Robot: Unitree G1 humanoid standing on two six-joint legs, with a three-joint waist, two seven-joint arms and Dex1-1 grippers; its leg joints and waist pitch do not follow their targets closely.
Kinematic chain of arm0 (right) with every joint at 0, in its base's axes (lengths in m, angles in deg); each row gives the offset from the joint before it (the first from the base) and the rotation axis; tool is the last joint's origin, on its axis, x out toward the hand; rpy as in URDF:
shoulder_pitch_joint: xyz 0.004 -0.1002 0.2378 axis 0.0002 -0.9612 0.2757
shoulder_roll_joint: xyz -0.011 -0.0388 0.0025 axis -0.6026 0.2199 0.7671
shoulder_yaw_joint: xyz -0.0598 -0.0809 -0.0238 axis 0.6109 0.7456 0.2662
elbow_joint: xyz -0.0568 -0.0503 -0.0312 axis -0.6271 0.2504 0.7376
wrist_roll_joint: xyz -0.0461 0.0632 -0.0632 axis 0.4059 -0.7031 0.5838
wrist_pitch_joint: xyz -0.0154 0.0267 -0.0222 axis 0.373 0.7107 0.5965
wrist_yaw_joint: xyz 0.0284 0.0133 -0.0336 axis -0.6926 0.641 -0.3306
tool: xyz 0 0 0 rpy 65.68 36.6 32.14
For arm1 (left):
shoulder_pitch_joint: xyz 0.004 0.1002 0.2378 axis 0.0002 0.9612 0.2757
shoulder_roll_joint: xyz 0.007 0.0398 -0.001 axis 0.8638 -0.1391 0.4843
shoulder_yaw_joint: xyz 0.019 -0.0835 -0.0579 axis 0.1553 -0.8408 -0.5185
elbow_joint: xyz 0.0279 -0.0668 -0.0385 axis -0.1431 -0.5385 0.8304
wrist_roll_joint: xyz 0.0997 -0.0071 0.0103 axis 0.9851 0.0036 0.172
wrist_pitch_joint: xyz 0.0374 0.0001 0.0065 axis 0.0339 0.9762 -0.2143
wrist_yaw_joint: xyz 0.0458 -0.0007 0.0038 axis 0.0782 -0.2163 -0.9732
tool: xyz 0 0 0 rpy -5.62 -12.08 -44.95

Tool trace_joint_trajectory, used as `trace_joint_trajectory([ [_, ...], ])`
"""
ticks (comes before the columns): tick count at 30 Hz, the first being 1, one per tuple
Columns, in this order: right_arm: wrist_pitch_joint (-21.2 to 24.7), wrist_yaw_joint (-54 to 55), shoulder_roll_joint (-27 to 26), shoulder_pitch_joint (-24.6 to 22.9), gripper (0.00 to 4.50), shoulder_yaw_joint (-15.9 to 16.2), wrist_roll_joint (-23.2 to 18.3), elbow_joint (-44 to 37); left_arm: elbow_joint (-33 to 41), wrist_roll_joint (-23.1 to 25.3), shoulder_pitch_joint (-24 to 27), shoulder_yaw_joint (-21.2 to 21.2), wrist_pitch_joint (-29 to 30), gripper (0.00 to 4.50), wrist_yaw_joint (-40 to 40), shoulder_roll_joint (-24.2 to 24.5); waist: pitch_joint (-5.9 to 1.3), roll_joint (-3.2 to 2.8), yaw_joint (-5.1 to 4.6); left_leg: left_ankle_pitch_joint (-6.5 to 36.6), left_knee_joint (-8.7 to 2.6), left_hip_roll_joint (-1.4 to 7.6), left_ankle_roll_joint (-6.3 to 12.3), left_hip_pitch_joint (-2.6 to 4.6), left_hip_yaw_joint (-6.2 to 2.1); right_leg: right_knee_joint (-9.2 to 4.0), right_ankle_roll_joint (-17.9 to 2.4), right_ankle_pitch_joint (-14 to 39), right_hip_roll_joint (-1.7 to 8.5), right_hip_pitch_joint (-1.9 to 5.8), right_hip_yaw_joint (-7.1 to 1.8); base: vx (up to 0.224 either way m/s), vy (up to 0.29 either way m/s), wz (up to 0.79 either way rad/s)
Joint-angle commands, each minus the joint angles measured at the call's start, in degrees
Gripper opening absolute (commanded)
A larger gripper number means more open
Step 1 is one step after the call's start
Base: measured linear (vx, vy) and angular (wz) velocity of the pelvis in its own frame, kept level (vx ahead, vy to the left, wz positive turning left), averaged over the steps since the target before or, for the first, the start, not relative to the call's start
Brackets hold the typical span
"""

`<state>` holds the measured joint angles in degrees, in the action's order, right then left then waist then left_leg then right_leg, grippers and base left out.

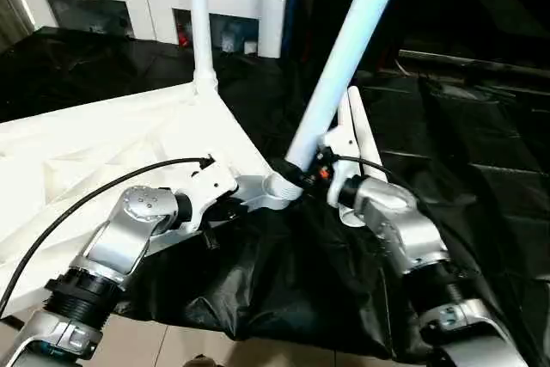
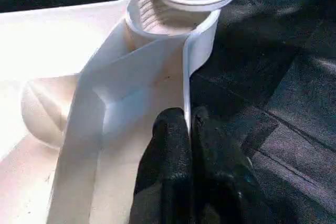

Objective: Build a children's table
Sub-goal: Insert table leg to table base

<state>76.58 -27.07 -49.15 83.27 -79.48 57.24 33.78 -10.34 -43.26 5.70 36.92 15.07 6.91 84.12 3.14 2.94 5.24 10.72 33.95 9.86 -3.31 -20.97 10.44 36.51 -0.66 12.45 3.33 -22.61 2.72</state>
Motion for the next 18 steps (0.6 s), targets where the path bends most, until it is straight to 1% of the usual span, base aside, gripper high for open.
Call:
trace_joint_trajectory([
  [1, 0.74, -0.21, 0.62, -0.33, 1.88, 1.33, 1.95, 1.0, -1.61, 1.29, 1.08, 1.72, 0.2, 0.0, -0.06, -0.19, -2.59, -0.61, -0.11, 17.57, -5.05, 3.72, -1.99, 1.0, -1.84, -6.15, -8.23, 21.59, 5.59, 1.36, -3.47, 0.0, 0.0, 0.0],
  [2, 0.56, -0.2, 0.6, 0.03, 1.88, 1.34, 1.99, 1.47, -1.59, 1.3, 1.08, 1.72, 0.2, 0.0, -0.06, -0.17, -2.62, -0.62, -0.2, 17.62, -5.07, 3.75, -2.02, 1.01, -1.86, -6.15, -8.22, 21.51, 5.55, 1.3, -3.45, 0.0, 0.0, 0.0],
  [3, 0.43, -0.13, 0.51, 0.43, 1.88, 1.31, 1.98, 2.0, -1.56, 1.3, 1.12, 1.71, 0.17, 0.0, -0.08, -0.12, -2.59, -0.51, -0.24, 17.63, -5.09, 3.76, -2.0, 0.99, -1.85, -6.16, -8.24, 21.44, 5.53, 1.29, -3.45, 0.0, 0.0, 0.0],
  [4, 0.41, -0.11, 0.49, 0.51, 1.88, 1.3, 1.98, 2.1, -1.55, 1.3, 1.13, 1.7, 0.17, 0.0, -0.08, -0.12, -2.64, -0.59, -0.27, 17.49, -5.09, 3.76, -1.98, 0.98, -1.87, -6.08, -8.38, 21.03, 5.51, 1.32, -3.43, 0.0, 0.0, 0.0],
  [5, 0.09, 0.06, 0.14, 1.32, 1.88, 1.1, 1.79, 3.05, -1.5, 1.31, 1.22, 1.68, 0.14, 0.0, -0.12, -0.06, -2.64, -0.36, -0.29, 17.3, -5.08, 3.78, -1.87, 0.98, -1.81, -6.06, -8.54, 20.59, 5.52, 1.29, -3.44, 0.0, 0.0, 0.0],
  [7, -0.05, 0.19, -0.24, 1.82, 1.88, 0.72, 1.44, 3.56, -1.5, 1.32, 1.24, 1.65, 0.13, 0.0, -0.16, -0.04, -2.66, -0.51, -0.24, 17.0, -5.06, 3.78, -1.8, 0.98, -1.8, -6.0, -8.75, 20.07, 5.56, 1.31, -3.47, 0.0, 0.0, 0.0],
  [8, -0.12, 0.39, -1.15, 2.73, 1.88, -0.29, 0.49, 4.44, -1.49, 1.34, 1.29, 1.6, 0.12, 0.0, -0.25, -0.03, -2.66, -0.11, -0.31, 16.81, -5.07, 3.8, -1.67, 0.94, -1.71, -5.97, -8.87, 19.49, 5.49, 1.31, -3.45, 0.0, 0.0, 0.0],
  [10, -0.1, 0.51, -1.8, 3.26, 1.88, -0.97, -0.18, 5.06, -1.4, 1.34, 1.37, 1.55, 0.17, 0.0, -0.33, -0.03, -2.68, -0.29, -0.29, 16.5, -5.06, 3.76, -1.58, 0.88, -1.76, -5.91, -9.09, 19.82, 5.63, 1.38, -3.46, 0.0, 0.0, 0.0],
  [12, -0.15, 0.55, -2.24, 3.67, 1.88, -1.23, -0.62, 5.79, -1.26, 1.34, 1.5, 1.48, 0.25, 0.0, -0.37, 0.0, -2.63, -0.16, -0.25, 16.07, -5.05, 3.8, -1.49, 0.94, -1.66, -5.91, -9.04, 19.23, 5.54, 1.3, -3.47, 0.0, 0.0, 0.0],
  [13, -0.13, 0.44, -2.67, 3.94, 1.88, -1.37, -0.97, 6.44, -1.12, 1.36, 1.66, 1.42, 0.31, 0.0, -0.41, 0.07, -2.69, -0.22, -0.26, 15.75, -5.08, 3.81, -1.46, 0.89, -1.71, -5.79, -9.15, 18.78, 5.61, 1.41, -3.45, 0.0, 0.0, 0.0],
  [14, -0.13, 0.31, -2.83, 4.02, 1.88, -1.41, -1.06, 6.67, -1.07, 1.38, 1.74, 1.4, 0.32, 0.0, -0.41, 0.1, -2.62, -0.28, -0.26, 16.03, -5.1, 3.8, -1.46, 0.91, -1.69, -5.87, -9.17, 19.05, 5.59, 1.35, -3.44, 0.0, 0.0, 0.0],
  [17, -0.11, 0.25, -3.2, 4.14, 1.88, -1.62, -1.31, 7.08, -1.08, 1.38, 1.78, 1.32, 0.32, 0.0, -0.4, 0.15, -2.66, -0.23, -0.25, 15.73, -5.1, 3.79, -1.45, 0.89, -1.66, -5.83, -9.02, 18.81, 5.57, 1.38, -3.46, 0.0, 0.0, 0.0],
  [18, -0.15, 0.17, -3.71, 4.28, 1.88, -2.18, -1.79, 7.69, -1.08, 1.4, 1.79, 1.28, 0.33, 0.0, -0.39, 0.2, -2.67, -0.2, -0.26, 15.68, -5.09, 3.77, -1.4, 0.85, -1.67, -5.83, -8.98, 18.91, 5.64, 1.41, -3.48, 0.0, 0.0, 0.0],
])
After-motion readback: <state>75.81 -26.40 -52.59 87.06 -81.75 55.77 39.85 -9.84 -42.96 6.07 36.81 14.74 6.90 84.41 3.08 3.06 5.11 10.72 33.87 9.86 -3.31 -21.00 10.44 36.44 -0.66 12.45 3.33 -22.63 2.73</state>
